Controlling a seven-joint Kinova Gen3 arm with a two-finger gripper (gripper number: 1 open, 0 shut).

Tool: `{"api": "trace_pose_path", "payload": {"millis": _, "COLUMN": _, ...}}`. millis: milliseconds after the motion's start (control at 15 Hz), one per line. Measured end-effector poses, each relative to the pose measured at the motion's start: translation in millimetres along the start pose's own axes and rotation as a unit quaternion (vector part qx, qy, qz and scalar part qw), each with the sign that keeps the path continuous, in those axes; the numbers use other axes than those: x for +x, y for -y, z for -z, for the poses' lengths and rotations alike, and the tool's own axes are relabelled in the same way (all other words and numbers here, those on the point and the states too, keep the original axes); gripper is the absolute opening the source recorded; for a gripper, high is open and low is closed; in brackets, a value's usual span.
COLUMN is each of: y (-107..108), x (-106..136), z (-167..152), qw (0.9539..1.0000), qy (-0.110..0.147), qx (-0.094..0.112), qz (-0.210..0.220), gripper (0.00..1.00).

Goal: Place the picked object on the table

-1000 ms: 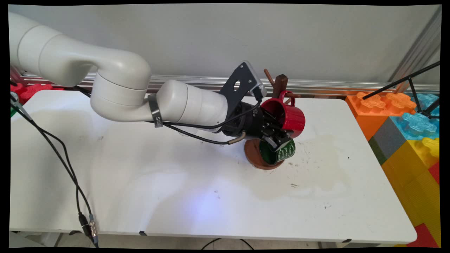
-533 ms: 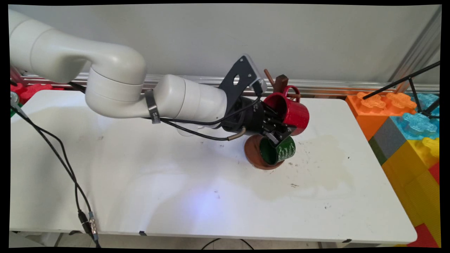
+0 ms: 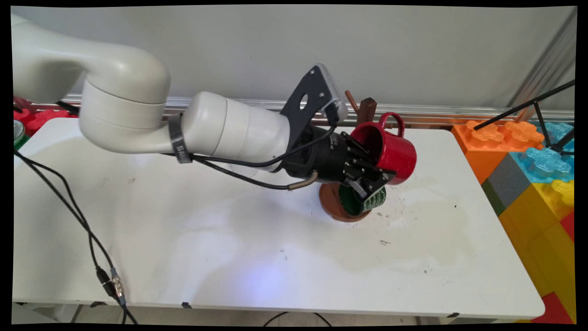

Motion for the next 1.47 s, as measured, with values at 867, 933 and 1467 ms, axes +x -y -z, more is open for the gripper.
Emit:
{"api": "trace_pose_path", "payload": {"millis": 867, "y": -23, "x": 2, "z": 48, "qw": 0.9926, "qy": 0.047, "qx": 0.051, "qz": -0.1, "gripper": 0.0}}
{"api": "trace_pose_path", "payload": {"millis": 933, "y": -15, "x": -3, "z": 53, "qw": 0.9886, "qy": 0.066, "qx": 0.082, "qz": -0.107, "gripper": 0.0}}
{"api": "trace_pose_path", "payload": {"millis": 1467, "y": 23, "x": -39, "z": 84, "qw": 0.9726, "qy": 0.167, "qx": 0.13, "qz": -0.096, "gripper": 0.0}}
